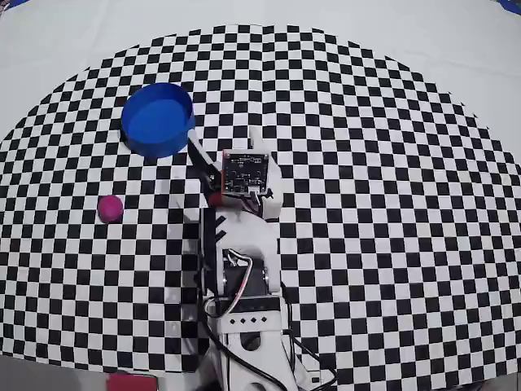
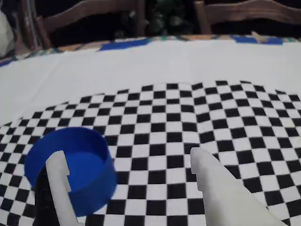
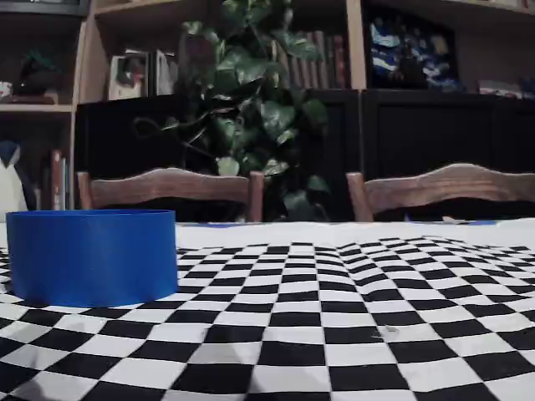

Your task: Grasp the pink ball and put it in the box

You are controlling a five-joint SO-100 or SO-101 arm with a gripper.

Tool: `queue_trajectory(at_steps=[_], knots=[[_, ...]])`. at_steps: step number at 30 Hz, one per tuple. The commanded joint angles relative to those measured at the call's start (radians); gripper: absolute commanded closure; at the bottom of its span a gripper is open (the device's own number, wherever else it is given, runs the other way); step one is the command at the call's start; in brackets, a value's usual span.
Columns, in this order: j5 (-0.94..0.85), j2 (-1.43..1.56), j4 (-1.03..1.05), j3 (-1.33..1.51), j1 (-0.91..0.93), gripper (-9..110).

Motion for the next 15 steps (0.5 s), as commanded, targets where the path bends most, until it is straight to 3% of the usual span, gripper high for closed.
queue_trajectory(at_steps=[1,15], knots=[[-0.008,0.002,-0.011,0.006,-0.032,71],[-0.008,-0.008,0.006,0.006,-0.189,71]])
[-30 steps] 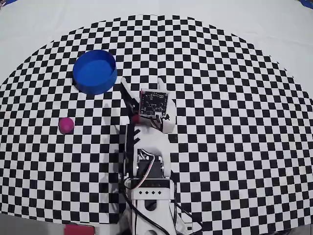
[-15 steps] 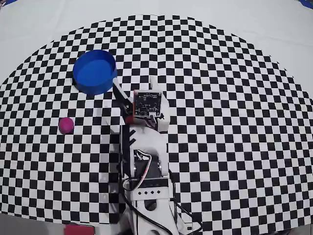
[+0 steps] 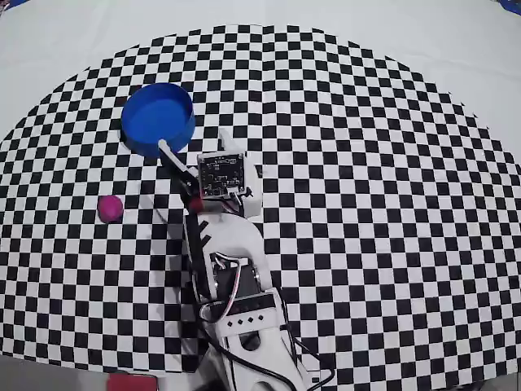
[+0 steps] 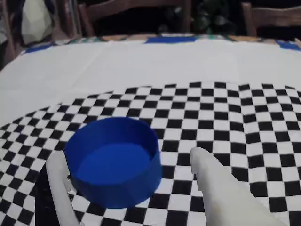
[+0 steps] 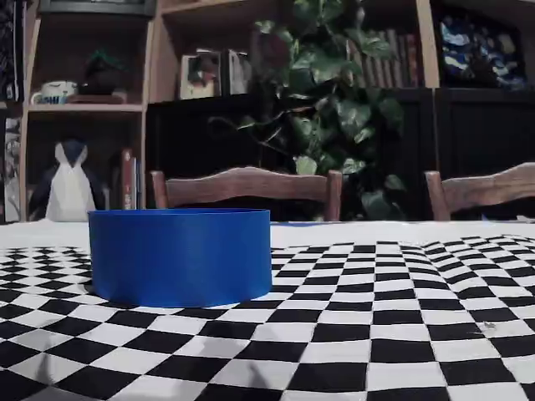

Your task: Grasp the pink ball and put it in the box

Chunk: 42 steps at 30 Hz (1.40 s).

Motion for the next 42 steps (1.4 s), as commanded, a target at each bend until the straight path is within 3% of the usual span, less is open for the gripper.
queue_trajectory(at_steps=[1,22,42], knots=[[-0.008,-0.006,0.003,0.006,-0.049,71],[-0.008,-0.011,-0.005,0.006,-0.31,71],[-0.008,-0.052,-0.006,0.006,-0.422,71]])
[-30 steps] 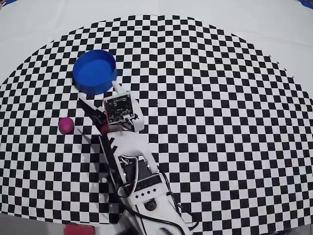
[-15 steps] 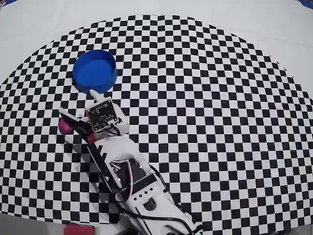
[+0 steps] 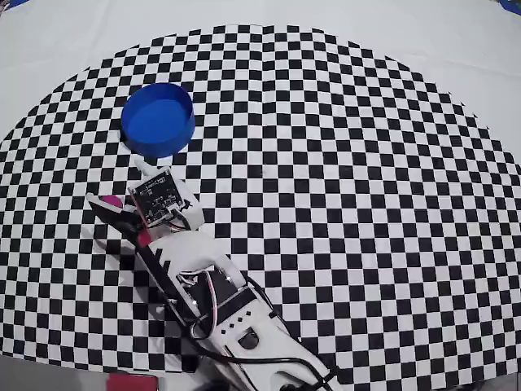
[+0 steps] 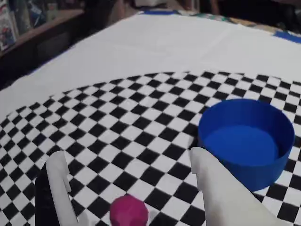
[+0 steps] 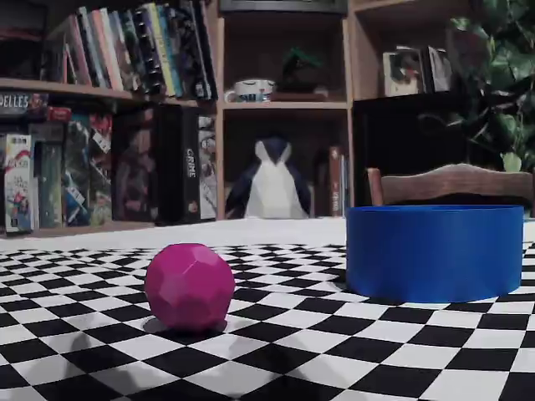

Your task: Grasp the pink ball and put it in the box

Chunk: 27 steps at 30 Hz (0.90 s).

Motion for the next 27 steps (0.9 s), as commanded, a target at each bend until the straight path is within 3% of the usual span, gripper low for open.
queue_trajectory(at_steps=[1,27], knots=[[-0.008,-0.009,-0.006,0.006,-0.012,71],[-0.008,-0.126,-0.021,0.006,-0.038,71]])
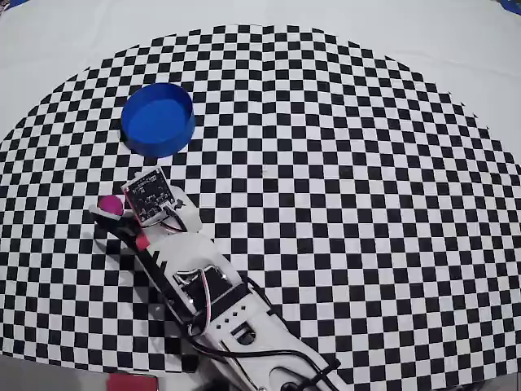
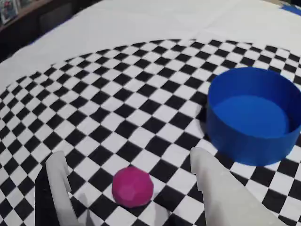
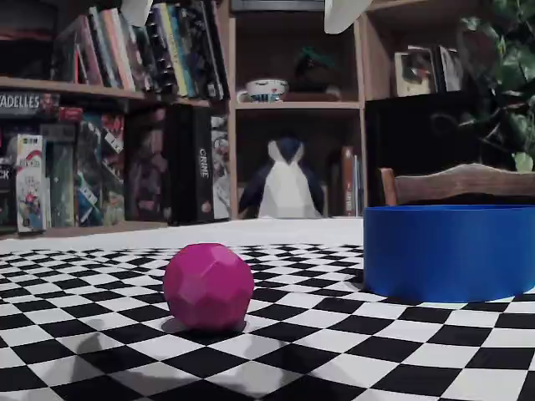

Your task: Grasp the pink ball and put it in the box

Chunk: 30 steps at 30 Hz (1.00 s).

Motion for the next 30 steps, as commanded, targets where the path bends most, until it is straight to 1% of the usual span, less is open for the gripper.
queue_trajectory(at_steps=[1,8,17,30], knots=[[-0.008,-0.012,-0.02,0.006,-0.012,71],[-0.008,-0.049,-0.031,0.006,-0.015,71],[-0.008,-0.216,-0.161,-0.003,-0.015,71],[-0.018,-0.334,-0.164,-0.043,-0.023,71]])
